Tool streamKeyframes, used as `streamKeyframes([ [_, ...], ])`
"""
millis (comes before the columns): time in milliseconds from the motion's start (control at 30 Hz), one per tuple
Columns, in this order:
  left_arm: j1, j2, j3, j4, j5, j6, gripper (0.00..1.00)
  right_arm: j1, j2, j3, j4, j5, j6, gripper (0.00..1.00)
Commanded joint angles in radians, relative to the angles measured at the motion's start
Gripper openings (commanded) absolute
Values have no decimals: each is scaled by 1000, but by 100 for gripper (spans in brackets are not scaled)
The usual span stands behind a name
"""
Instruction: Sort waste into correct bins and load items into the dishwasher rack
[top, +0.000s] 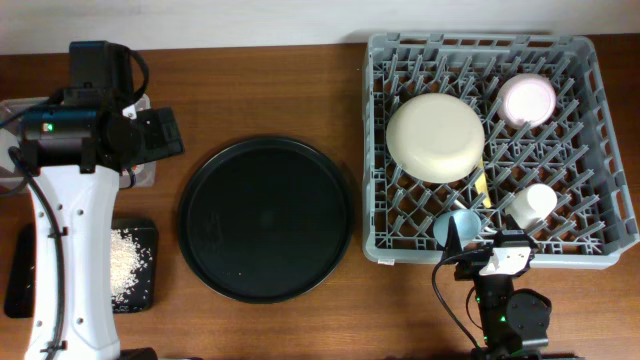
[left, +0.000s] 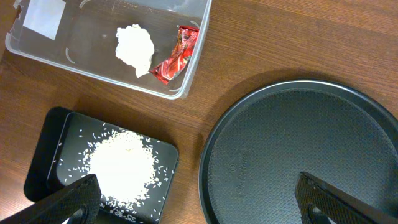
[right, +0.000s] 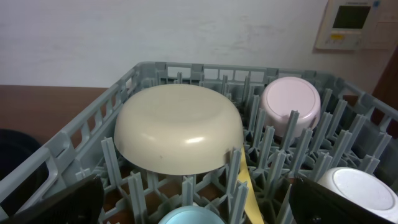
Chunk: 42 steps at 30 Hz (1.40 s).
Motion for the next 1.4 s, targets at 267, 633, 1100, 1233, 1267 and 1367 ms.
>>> streamKeyframes([
  [267, 2, 3, 7, 2, -10, -6, 99, 5, -4, -5, -8, 23, 4, 98],
  [633, 2, -491, 4, 1, -11, -6, 99, 5, -4, -5, -8, 23, 4, 98],
  [1100, 2, -1181, -725, 150, 107, -41, 99, 5, -4, -5, -8, 23, 4, 98],
  [1233, 2, -1311, -1091, 438, 111, -179, 99, 5, -4, -5, -8, 23, 4, 98],
  [1267, 2, -1341, -1172, 525, 121, -189, 99, 5, -4, -5, -8, 23, 4, 98],
  [1367, -16, -1426, -1400, 817, 145, -190, 99, 5, -4, -5, -8, 23, 4, 98],
])
